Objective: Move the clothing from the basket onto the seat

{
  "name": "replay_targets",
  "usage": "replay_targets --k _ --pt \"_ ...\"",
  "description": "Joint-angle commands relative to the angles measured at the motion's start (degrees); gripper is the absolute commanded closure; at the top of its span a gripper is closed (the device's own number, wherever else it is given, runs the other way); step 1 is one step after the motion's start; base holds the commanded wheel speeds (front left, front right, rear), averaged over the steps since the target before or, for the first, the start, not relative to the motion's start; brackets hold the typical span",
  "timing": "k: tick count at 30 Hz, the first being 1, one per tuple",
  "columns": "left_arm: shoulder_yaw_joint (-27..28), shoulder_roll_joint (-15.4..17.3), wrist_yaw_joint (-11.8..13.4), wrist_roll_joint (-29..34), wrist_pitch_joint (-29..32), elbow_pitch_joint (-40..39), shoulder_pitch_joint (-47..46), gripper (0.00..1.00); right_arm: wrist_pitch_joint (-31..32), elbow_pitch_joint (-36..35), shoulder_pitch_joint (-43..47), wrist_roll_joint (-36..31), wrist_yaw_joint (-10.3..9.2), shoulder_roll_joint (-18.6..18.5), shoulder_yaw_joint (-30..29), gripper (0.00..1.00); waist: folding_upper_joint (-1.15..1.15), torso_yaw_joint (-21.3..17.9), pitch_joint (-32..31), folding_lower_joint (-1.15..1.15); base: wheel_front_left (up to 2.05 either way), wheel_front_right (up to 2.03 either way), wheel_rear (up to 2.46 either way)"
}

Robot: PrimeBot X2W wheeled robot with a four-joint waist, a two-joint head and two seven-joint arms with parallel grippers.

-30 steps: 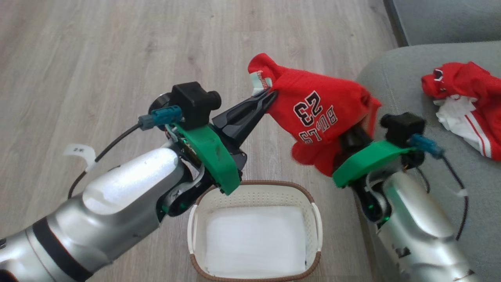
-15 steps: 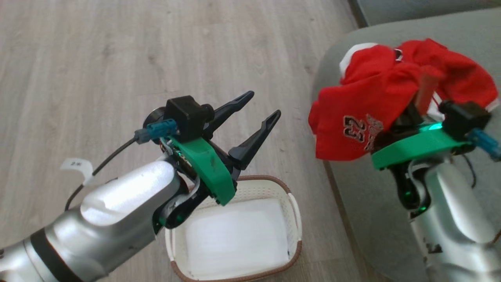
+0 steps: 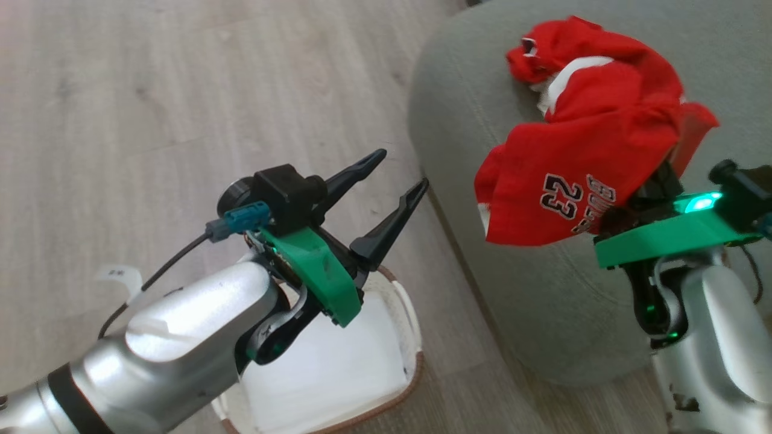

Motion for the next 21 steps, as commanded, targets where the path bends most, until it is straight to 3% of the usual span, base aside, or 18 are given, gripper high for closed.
replay_targets --k 1,11,21 --pt "3.29 1.89 0.39 0.51 -0.49 -1.39 -2.07 0.00 0.08 -2.87 -0.83 -0.57 -0.01 0.30 0.57 1.00 0.00 -2.00 1.07 0.00 0.00 0.00 0.00" --pt "4.08 2.48 0.91 2.21 -1.22 -1.75 -1.12 0.00 1.36 -7.27 2.39 -1.72 -0.01 1.18 -0.90 1.00 0.00 -8.10 2.39 0.00 0.00 0.00 0.00" --pt "4.45 2.37 0.89 2.81 -1.43 -2.02 -0.70 0.00 2.18 -9.99 3.44 -1.98 -0.01 1.56 -2.06 1.00 0.00 -10.25 3.40 0.00 0.00 0.00 0.00"
